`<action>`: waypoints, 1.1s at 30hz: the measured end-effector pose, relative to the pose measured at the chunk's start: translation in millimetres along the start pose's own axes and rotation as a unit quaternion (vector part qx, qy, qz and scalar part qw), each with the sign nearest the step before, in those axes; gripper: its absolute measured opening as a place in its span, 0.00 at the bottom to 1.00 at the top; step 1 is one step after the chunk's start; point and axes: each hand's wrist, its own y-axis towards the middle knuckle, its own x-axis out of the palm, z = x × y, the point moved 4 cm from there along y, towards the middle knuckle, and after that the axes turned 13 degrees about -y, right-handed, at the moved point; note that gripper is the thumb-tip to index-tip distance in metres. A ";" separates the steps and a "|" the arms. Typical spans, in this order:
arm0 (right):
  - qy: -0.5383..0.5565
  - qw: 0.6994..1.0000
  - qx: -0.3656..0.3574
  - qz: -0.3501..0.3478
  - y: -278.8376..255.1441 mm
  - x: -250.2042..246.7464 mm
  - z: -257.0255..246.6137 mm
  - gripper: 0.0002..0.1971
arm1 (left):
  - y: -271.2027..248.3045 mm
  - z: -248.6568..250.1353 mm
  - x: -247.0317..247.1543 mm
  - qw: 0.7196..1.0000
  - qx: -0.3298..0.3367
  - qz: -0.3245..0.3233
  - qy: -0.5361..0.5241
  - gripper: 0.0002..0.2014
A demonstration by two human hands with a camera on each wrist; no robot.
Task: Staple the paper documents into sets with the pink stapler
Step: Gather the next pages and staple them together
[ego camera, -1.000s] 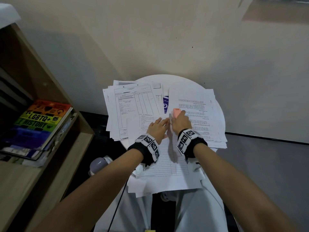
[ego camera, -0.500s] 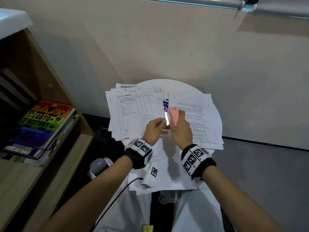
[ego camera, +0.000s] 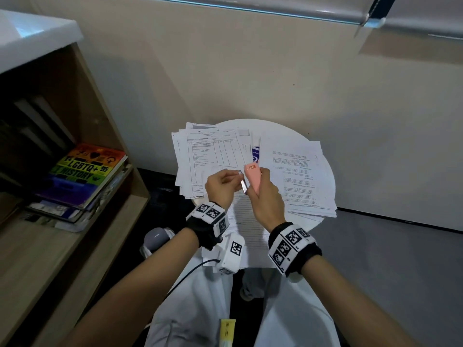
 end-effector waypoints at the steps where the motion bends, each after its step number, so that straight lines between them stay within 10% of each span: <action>1: -0.007 1.000 -0.009 -0.007 -1.7 2.1 -2.3 0.22 | 2.8 3.5 -4.0 1.000 -0.002 0.009 -0.008 0.07; 10: 0.065 0.991 0.104 -0.061 29.4 17.9 18.9 0.20 | 39.7 29.9 -118.5 0.990 0.044 0.010 0.131 0.06; 19: 0.146 0.961 0.216 -0.092 55.0 47.6 54.6 0.26 | 21.1 -67.5 -267.0 0.929 -0.085 0.072 0.354 0.08; 27: 0.166 0.958 0.217 -0.085 69.5 54.9 70.3 0.21 | 40.6 -148.1 -316.7 0.904 -0.198 0.099 0.365 0.26; 33: 0.170 0.957 0.218 -0.092 70.5 57.3 71.7 0.20 | 48.0 -149.3 -318.6 0.893 -0.203 0.085 0.392 0.12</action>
